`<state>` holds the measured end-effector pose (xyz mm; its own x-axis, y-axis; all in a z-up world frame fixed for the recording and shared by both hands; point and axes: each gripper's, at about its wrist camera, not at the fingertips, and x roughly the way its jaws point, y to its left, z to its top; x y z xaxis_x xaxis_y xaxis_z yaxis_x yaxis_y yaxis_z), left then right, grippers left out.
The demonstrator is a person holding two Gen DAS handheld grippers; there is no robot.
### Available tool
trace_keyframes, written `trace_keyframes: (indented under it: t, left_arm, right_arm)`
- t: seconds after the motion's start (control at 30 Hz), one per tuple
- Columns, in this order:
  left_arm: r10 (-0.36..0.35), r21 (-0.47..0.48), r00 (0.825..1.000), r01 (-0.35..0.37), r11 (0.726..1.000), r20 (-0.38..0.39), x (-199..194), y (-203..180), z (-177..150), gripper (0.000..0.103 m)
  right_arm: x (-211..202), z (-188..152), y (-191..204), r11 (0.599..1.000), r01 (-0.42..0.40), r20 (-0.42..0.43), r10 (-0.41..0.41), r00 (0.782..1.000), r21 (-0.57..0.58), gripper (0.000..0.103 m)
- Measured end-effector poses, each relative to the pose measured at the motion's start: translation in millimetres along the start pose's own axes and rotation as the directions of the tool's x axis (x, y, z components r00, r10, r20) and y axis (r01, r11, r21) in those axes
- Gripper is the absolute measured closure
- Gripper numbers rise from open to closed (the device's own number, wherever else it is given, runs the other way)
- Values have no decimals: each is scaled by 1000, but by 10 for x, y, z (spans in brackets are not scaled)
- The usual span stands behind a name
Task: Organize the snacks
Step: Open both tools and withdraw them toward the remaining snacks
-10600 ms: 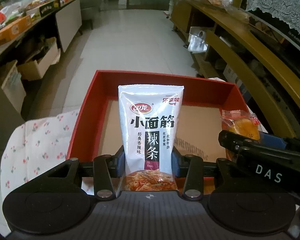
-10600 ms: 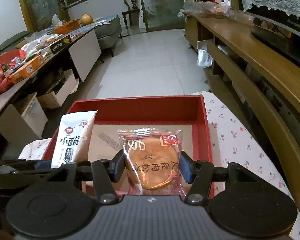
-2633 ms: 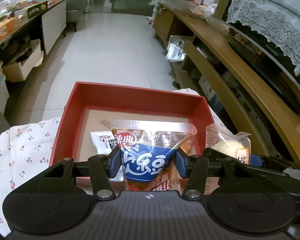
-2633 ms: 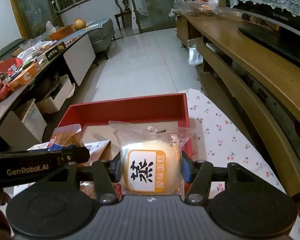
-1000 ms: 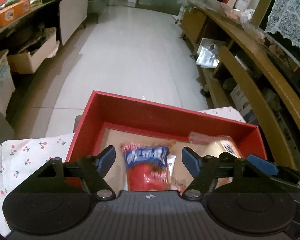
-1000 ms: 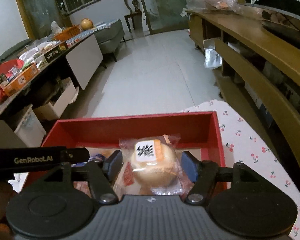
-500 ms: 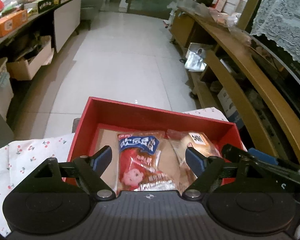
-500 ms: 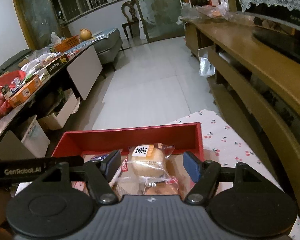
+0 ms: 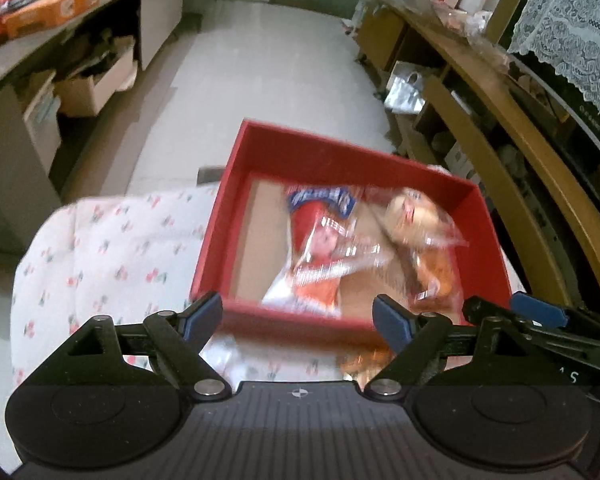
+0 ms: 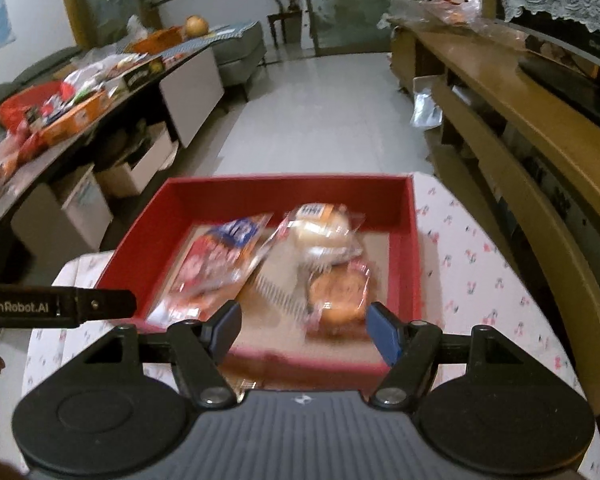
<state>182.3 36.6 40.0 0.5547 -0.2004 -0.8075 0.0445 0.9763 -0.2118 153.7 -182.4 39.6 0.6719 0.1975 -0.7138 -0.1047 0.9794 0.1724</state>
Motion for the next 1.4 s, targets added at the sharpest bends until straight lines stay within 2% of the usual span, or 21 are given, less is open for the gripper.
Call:
trace_keyframes:
  t: [0.37, 0.63, 0.93, 1.07, 1.23, 1.4]
  left_arm:
    - [29, -7, 996, -30, 1000, -85, -110, 240, -480, 16]
    - [35, -29, 988, -40, 999, -151, -96, 464, -724, 16]
    - [55, -6, 975, -57, 998, -217, 118, 405, -855, 17]
    - [71, 20, 971, -69, 997, -230, 163, 352, -912, 23]
    - [57, -12, 972, -62, 998, -228, 102, 409, -894, 39]
    - [52, -13, 971, -57, 998, -233, 69, 435, -901, 41]
  right_arm:
    - [-74, -399, 298, 998, -61, -93, 58, 994, -29, 21]
    - [37, -476, 427, 994, -109, -161, 111, 981, 23, 21]
    - [191, -468, 628, 987, -153, -207, 159, 965, 45, 21]
    - [241, -464, 660, 987, -150, -225, 158, 962, 50, 21]
    - [296, -468, 723, 987, -157, -243, 164, 956, 47, 21]
    - [421, -453, 827, 988, -154, -260, 154, 953, 22, 21]
